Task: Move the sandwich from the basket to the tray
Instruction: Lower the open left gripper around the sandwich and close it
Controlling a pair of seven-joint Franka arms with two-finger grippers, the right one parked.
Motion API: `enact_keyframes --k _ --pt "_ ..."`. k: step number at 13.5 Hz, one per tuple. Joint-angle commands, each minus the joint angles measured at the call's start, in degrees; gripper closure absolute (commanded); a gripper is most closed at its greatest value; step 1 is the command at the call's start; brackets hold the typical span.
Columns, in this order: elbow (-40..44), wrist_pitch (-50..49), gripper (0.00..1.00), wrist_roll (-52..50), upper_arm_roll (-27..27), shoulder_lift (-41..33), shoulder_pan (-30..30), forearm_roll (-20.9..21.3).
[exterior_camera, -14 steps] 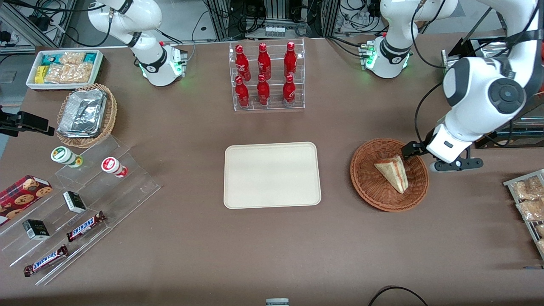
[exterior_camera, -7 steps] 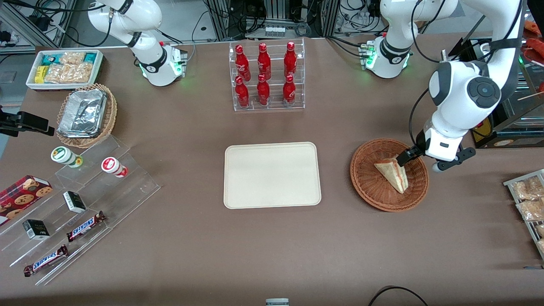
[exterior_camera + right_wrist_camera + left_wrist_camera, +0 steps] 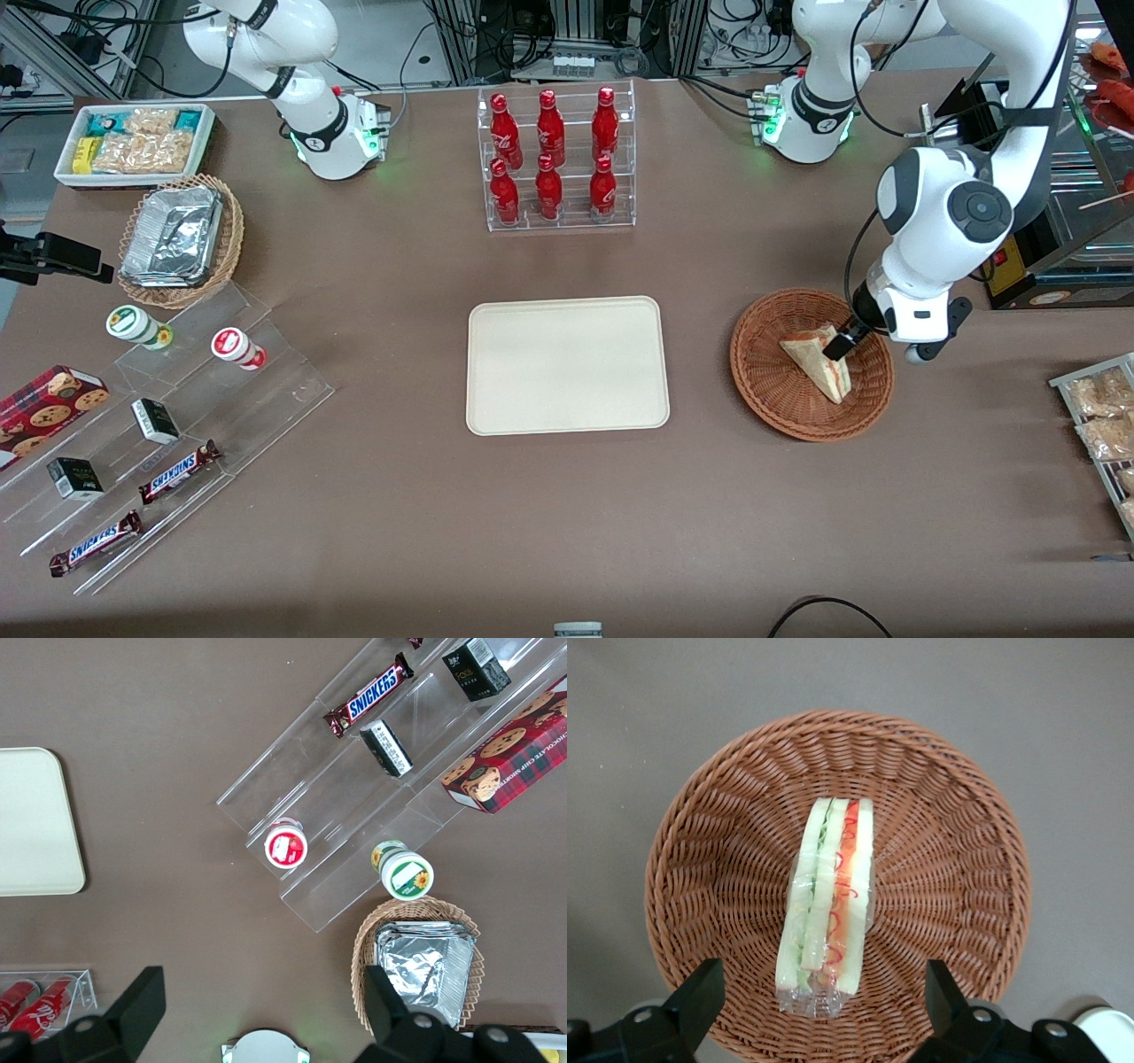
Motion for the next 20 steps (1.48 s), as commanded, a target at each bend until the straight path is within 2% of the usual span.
enact_keyframes --k 1,12,13,14,15,20 --pt "-0.7 2.2 0.00 -1.5 0.2 1.7 -0.6 -0.5" --pt "-0.6 6.0 0.01 -2.7 0.2 8.6 -1.5 -0.3" --pt "-0.6 6.6 0.26 -2.7 0.2 8.8 -1.5 -0.3" --pt "-0.6 6.5 0.70 -2.6 0.2 8.8 -1.5 -0.3" --pt "-0.6 6.4 0.98 -2.5 0.2 8.7 -1.5 -0.3" --pt "2.1 0.5 1.00 -0.9 0.1 6.5 -1.5 0.5"
